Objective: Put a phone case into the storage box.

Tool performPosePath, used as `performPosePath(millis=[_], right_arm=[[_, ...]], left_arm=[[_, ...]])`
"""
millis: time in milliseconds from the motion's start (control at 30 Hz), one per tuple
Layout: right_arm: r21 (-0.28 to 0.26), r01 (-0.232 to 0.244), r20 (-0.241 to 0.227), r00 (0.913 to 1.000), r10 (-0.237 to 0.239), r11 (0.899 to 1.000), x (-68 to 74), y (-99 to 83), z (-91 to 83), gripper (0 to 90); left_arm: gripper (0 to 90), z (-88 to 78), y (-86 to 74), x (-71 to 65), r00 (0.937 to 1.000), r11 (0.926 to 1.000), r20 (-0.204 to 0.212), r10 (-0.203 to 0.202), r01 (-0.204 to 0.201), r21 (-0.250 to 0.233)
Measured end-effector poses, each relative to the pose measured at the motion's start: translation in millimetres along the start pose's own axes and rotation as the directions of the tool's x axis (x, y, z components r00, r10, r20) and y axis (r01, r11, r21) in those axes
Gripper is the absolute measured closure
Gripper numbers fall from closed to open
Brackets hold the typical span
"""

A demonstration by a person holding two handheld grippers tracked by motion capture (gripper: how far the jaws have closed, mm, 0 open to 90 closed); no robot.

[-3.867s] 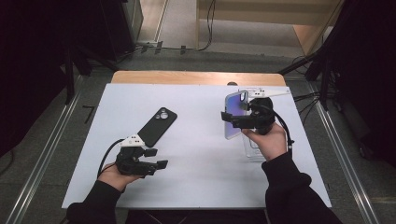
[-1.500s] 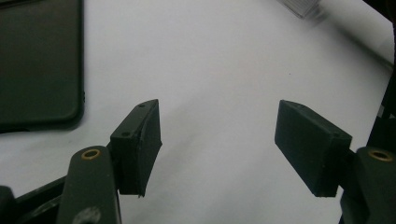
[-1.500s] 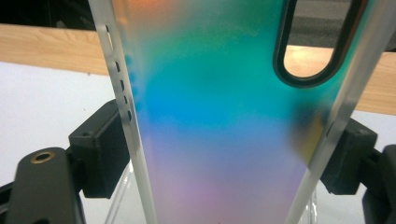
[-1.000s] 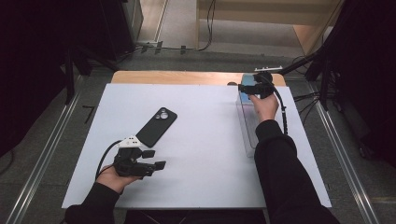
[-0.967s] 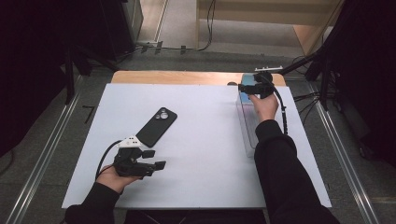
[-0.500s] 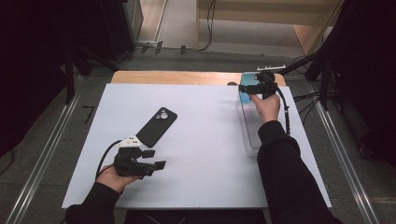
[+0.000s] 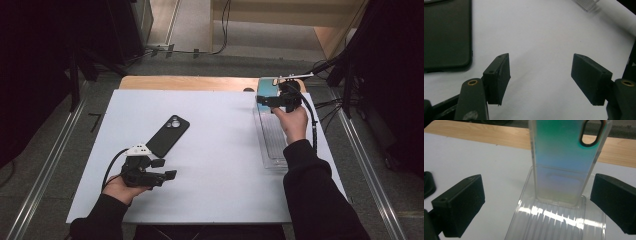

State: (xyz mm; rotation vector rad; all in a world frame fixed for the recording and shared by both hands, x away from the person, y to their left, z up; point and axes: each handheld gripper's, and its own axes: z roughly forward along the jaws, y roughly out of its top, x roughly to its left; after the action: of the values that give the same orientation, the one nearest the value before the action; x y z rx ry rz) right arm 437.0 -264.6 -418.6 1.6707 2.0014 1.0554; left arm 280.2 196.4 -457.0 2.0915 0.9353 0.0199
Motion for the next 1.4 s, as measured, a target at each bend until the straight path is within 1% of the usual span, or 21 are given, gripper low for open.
performPosePath(millis=[100,167,300,433,500,600,633,700,833,933,967,1000,1033,1067,1100,1167,1233,1267,1300,1333,1400], right_arm=[[-0.009,0.011,-0.044,0.9990,-0.012,1.000,5.2,-4.4,-8.0,0.0],[0.002,0.023,-0.072,0.9971,-0.023,1.000,8.8,-6.5,-11.4,0.0],[0.014,0.043,-0.136,0.9899,-0.041,0.999,19.9,-12.5,-20.5,0.0],[0.032,0.081,-0.165,0.9835,-0.074,0.996,30.2,-18.3,-28.6,0.0],[0.037,0.100,-0.185,0.9785,-0.091,0.994,34.6,-21.5,-32.3,0.0],[0.039,0.117,-0.230,0.9676,-0.105,0.992,39.4,-26.9,-36.9,0.0],[0.039,0.121,-0.236,0.9658,-0.108,0.992,41.2,-28.9,-38.1,0.0],[0.046,0.143,-0.257,0.9582,-0.126,0.989,45.1,-32.8,-40.5,0.0],[0.047,0.168,-0.263,0.9530,-0.150,0.985,53.2,-40.7,-47.5,0.0],[0.054,0.188,-0.302,0.9392,-0.163,0.981,57.3,-46.4,-52.2,0.0],[0.052,0.194,-0.316,0.9335,-0.168,0.980,58.5,-48.8,-53.6,3.7],[0.051,0.196,-0.322,0.9313,-0.170,0.979,60.0,-51.3,-55.5,9.4],[0.048,0.205,-0.333,0.9260,-0.177,0.978,61.8,-54.1,-57.6,12.0],[0.049,0.211,-0.339,0.9231,-0.182,0.976,62.9,-55.6,-58.6,12.0],[0.049,0.219,-0.351,0.9173,-0.188,0.975,64.3,-57.6,-59.6,12.1],[0.056,0.235,-0.385,0.9018,-0.196,0.970,67.2,-62.2,-62.1,12.4],[0.059,0.245,-0.405,0.8922,-0.201,0.968,69.4,-66.3,-64.0,15.5],[0.060,0.250,-0.412,0.8880,-0.204,0.966,70.5,-68.7,-64.8,18.3],[0.059,0.258,-0.413,0.8859,-0.211,0.964,71.6,-71.2,-65.7,20.0],[0.061,0.265,-0.414,0.8839,-0.218,0.962,72.6,-73.9,-66.3,20.2],[0.070,0.273,-0.432,0.8755,-0.217,0.960,73.5,-79.5,-66.9,21.3]], left_arm=[[31.7,-0.9,1.7,1.2,1.0000,1.0000,-0.004,0.002,-0.002,-0.001],[31.7,-1.6,2.8,2.4,1.0000,1.0000,-0.004,0.003,-0.003,-0.003],[31.7,-1.8,4.9,4.5,1.0000,1.0000,-0.001,-0.005,0.005,-0.007],[31.7,-0.1,6.7,5.1,1.0000,1.0000,0.001,-0.004,0.004,0.001],[31.7,-0.3,8.0,5.8,1.0000,1.0000,0.003,0.000,0.000,0.005],[31.7,-0.6,9.4,6.5,1.0000,1.0000,0.003,-0.001,0.001,0.004],[31.7,-0.7,9.8,7.1,1.0000,1.0000,0.003,0.000,0.000,0.004],[31.7,-0.2,10.5,8.3,1.0000,1.0000,0.005,-0.004,0.004,0.001],[31.7,-0.6,11.2,9.8,0.9999,1.0000,0.009,-0.009,0.009,0.001],[31.7,-1.6,11.1,9.9,0.9999,1.0000,0.005,-0.009,0.009,-0.001],[31.7,-2.0,11.3,9.8,0.9999,0.9999,0.002,-0.011,0.011,0.001],[31.7,-2.0,11.3,10.0,0.9999,0.9999,0.004,-0.015,0.015,-0.004],[31.7,-2.1,11.3,10.0,0.9998,0.9998,0.005,-0.017,0.017,-0.005],[31.7,-2.3,11.4,10.0,0.9999,0.9999,0.003,-0.016,0.016,-0.003],[31.7,-2.3,11.3,10.0,0.9999,0.9999,0.003,-0.017,0.017,-0.003],[31.7,-2.4,11.1,10.0,0.9999,0.9999,0.002,-0.015,0.015,0.000],[31.7,-2.6,11.0,10.0,0.9999,0.9999,0.003,-0.016,0.016,-0.001],[31.7,-3.0,11.1,10.1,0.9999,0.9999,0.002,-0.015,0.015,0.000],[31.7,-3.1,11.1,10.1,0.9999,0.9999,0.002,-0.016,0.016,0.000],[31.7,-3.3,11.1,10.2,0.9999,0.9999,0.001,-0.016,0.016,-0.001],[31.7,-3.5,11.1,10.2,0.9999,0.9999,0.000,-0.016,0.016,-0.002]])
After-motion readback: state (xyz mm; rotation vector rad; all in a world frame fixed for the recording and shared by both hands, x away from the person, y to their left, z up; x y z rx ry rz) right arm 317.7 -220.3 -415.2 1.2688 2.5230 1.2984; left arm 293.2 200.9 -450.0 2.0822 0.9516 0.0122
